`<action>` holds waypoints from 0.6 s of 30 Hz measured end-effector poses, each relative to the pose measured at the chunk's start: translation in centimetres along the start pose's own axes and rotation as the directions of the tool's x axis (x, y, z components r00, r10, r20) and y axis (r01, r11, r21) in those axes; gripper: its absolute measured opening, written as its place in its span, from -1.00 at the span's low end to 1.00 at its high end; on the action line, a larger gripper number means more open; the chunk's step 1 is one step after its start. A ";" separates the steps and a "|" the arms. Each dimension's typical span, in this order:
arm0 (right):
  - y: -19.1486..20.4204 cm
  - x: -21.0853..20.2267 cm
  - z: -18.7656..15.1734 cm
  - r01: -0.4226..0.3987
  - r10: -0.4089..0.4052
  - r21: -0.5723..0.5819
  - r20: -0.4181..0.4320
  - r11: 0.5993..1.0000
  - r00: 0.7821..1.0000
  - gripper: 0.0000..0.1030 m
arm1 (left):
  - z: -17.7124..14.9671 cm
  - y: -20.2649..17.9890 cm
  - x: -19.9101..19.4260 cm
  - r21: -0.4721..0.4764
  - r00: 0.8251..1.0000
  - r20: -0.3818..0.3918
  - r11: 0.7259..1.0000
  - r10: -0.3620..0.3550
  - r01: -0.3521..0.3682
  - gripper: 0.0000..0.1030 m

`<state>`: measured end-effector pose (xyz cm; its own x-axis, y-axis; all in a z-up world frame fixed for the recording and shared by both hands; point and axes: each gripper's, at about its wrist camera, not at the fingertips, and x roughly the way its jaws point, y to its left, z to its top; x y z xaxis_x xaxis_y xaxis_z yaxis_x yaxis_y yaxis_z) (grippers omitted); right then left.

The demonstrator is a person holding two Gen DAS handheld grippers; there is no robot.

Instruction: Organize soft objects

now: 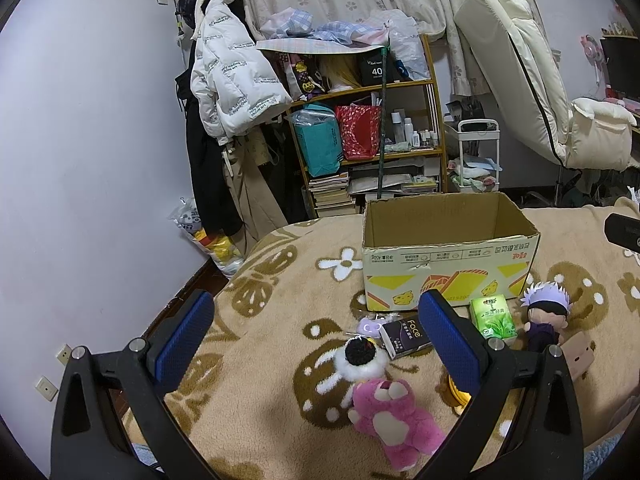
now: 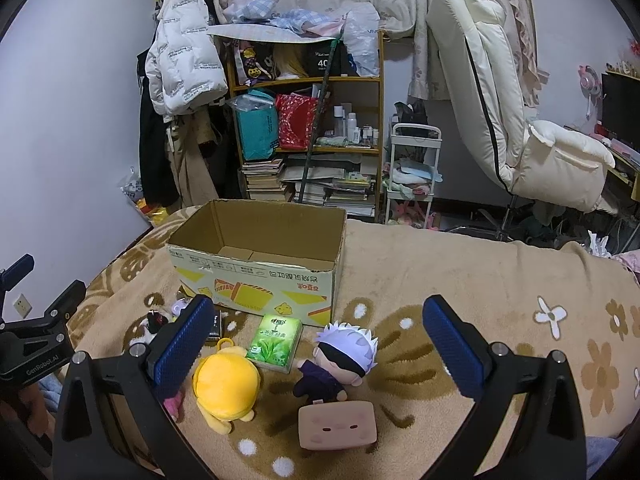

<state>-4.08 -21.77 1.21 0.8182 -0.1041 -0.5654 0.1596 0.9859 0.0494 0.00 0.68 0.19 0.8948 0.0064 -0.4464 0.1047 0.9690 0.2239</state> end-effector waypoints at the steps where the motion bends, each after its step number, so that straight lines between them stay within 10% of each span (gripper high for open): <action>1: 0.0 0.0 0.0 0.001 -0.001 0.000 0.000 1.000 1.000 1.00 | 0.0 -0.1 0.0 0.001 1.000 0.000 1.000 0.001 -0.001 0.96; 18: 0.1 0.0 0.0 0.003 -0.003 0.002 -0.002 1.000 1.000 1.00 | 0.0 -0.2 0.0 0.001 1.000 0.000 1.000 0.003 -0.003 0.96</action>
<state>-4.04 -21.65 1.19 0.8169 -0.1066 -0.5668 0.1627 0.9854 0.0492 -0.02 0.47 0.09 0.8952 0.0096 -0.4455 0.1022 0.9687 0.2262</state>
